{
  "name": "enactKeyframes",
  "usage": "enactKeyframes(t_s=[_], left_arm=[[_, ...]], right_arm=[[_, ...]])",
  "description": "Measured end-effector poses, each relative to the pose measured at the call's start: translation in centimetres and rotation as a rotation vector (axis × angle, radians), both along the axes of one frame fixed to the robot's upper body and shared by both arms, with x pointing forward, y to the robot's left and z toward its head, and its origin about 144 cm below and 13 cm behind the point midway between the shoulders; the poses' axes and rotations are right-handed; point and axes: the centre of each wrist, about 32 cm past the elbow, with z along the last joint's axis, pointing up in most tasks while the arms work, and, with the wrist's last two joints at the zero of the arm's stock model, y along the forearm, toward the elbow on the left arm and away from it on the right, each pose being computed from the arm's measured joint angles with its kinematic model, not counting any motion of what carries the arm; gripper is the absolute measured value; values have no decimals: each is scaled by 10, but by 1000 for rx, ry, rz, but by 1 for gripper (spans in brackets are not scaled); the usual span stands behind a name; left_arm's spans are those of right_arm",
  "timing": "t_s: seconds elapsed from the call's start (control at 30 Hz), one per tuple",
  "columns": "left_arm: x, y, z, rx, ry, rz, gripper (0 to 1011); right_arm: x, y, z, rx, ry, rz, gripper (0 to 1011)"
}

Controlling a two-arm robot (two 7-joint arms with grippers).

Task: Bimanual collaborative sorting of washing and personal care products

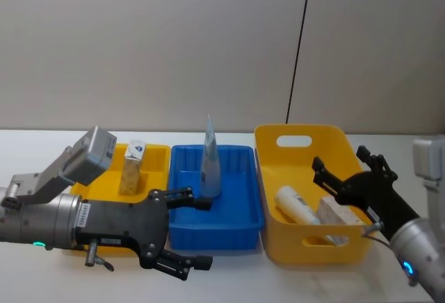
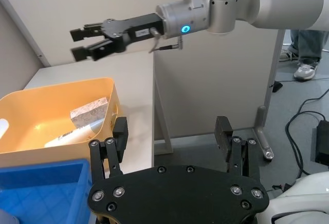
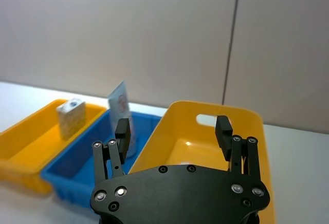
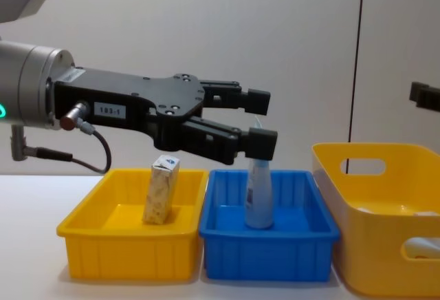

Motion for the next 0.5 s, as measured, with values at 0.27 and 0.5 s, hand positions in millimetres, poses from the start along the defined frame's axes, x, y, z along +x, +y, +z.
enactKeyframes(t_s=[0.27, 0.5], left_arm=[[0, 0, 0, 0, 0, 0, 1002], [0, 0, 0, 0, 0, 0, 1001]], right_arm=[[-12, -18, -4, -20, 4, 99, 1000], [-17, -26, -7, -32, 7, 152, 1000]])
